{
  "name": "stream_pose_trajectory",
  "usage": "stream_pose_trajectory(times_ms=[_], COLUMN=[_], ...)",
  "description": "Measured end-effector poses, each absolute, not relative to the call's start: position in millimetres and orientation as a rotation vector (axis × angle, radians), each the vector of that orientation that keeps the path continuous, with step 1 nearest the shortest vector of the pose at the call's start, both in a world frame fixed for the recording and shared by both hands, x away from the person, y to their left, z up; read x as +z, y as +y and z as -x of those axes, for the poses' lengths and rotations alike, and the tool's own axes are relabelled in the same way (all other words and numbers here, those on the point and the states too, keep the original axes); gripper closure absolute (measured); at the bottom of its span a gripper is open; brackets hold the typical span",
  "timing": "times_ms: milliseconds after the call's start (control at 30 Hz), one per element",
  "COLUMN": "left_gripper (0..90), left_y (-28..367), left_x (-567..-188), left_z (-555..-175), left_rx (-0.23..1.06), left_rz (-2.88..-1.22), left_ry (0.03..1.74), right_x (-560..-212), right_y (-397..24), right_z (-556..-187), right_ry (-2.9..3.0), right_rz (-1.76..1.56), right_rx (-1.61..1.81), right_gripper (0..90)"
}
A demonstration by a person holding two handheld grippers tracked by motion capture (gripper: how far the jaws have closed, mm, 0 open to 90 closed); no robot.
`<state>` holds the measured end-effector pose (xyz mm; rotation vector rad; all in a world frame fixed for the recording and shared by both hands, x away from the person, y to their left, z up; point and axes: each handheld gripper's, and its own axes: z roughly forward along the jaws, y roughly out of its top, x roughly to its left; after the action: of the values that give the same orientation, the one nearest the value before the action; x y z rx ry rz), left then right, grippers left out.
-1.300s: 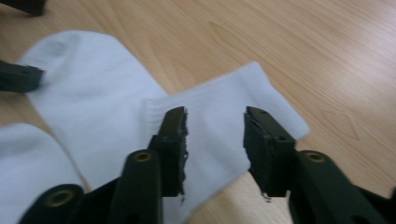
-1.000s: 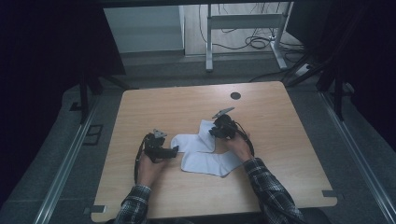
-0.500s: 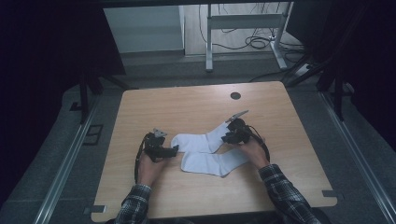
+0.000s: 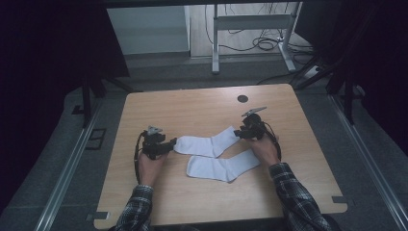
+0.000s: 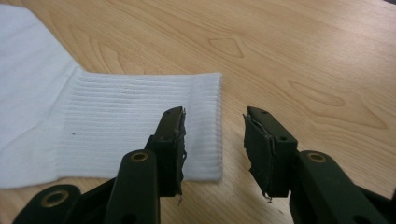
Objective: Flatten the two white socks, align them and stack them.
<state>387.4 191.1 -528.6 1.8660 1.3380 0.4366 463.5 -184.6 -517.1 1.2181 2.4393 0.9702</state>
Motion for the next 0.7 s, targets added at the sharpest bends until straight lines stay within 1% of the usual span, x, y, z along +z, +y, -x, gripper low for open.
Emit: stream_pose_trajectory(times_ms=[33,167,267,333,433,467,500,567,600,667,700], left_gripper=[46.2,48.8,48.9,48.9,53.7,56.0,62.1,70.2,76.1,82.5,84.2], left_y=[191.0,187.9,184.7,182.0,177.7,177.2,176.5,175.0,174.5,172.6,170.9], left_x=[-529.7,-535.2,-538.6,-540.8,-544.3,-544.2,-544.1,-543.9,-543.9,-543.3,-542.1], left_z=[-388.6,-392.1,-394.2,-395.3,-396.3,-396.2,-396.4,-396.5,-396.8,-397.0,-397.1], left_rx=[0.435,0.436,0.429,0.424,0.446,0.433,0.42,0.396,0.373,0.368,0.379], left_rz=[-1.868,-1.891,-1.906,-1.926,-1.972,-1.97,-1.971,-1.977,-1.974,-1.974,-1.984], left_ry=[1.337,1.332,1.325,1.319,1.312,1.303,1.297,1.28,1.276,1.276,1.275], right_x=[-518.7,-523.7,-527.2,-528.7,-529.0,-529.0,-528.9,-528.6,-528.4,-527.8,-527.2], right_y=[-182.1,-175.7,-172.7,-171.4,-171.4,-171.2,-171.2,-170.9,-170.6,-169.9,-169.8], right_z=[-463.7,-465.6,-467.2,-466.7,-465.6,-465.0,-464.5,-463.6,-463.1,-461.5,-460.6], right_ry=[2.434,2.431,2.437,2.438,2.446,2.448,2.453,2.459,2.462,2.462,2.456], right_rz=[-1.21,-1.186,-1.179,-1.171,-1.177,-1.186,-1.198,-1.209,-1.213,-1.211,-1.205], right_rx=[0.966,0.94,0.927,0.924,0.933,0.937,0.944,0.949,0.95,0.946,0.939], right_gripper=[56.2,54.6,54.7,56.6,63.1,66.3,68.4,74.4,76.2,78.4,79.2])
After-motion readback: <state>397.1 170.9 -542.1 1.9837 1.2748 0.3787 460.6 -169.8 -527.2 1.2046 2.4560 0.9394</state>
